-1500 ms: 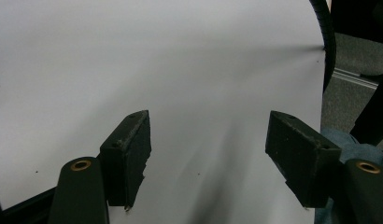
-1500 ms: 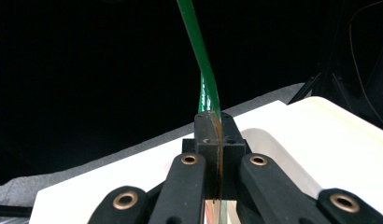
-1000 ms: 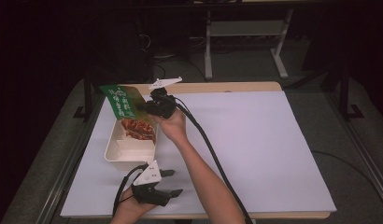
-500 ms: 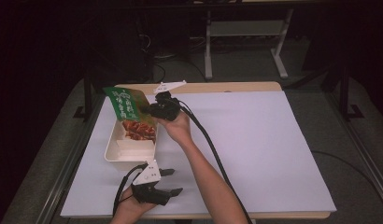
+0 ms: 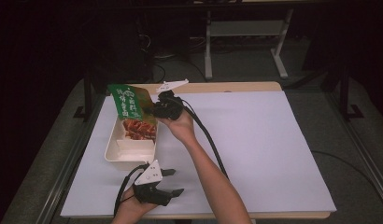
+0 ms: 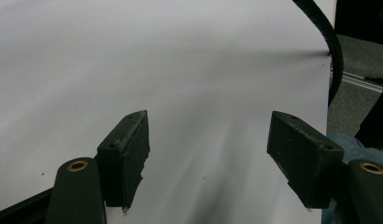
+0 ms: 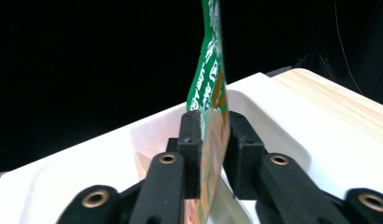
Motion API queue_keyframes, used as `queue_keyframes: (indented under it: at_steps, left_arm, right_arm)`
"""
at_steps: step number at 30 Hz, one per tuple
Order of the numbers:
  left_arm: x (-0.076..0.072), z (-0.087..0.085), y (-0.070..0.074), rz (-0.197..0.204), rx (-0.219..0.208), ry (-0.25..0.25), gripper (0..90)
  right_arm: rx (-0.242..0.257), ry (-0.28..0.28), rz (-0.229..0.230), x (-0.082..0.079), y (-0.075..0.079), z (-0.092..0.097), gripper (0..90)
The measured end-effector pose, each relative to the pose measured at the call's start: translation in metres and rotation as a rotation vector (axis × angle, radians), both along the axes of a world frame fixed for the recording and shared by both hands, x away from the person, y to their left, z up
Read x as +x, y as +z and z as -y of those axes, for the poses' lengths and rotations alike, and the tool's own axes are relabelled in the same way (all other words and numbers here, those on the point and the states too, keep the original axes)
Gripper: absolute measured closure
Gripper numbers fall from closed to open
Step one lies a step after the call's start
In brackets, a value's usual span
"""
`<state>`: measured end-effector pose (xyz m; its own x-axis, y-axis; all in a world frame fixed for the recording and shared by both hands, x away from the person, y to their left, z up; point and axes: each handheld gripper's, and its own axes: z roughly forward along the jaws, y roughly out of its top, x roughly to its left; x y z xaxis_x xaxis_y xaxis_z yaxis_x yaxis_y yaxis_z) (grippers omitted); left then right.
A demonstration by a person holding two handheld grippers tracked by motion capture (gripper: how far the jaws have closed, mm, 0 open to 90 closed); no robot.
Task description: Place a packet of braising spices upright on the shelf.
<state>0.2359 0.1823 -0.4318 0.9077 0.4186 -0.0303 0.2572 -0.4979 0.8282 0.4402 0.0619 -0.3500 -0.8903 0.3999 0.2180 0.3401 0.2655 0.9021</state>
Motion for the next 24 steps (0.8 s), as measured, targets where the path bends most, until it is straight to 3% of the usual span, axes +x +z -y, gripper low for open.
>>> queue_keyframes:
  at_steps: [6, 24]
  left_arm:
    - [0.000, 0.002, -0.001, -0.003, 0.005, -0.001, 28.4]
    - [0.000, 0.003, -0.002, -0.006, 0.009, 0.004, 27.4]
  right_arm:
    - [-0.011, 0.010, -0.025, -0.002, 0.006, 0.010, 63.6]
    - [-0.023, 0.029, -0.034, -0.010, 0.014, 0.031, 56.3]
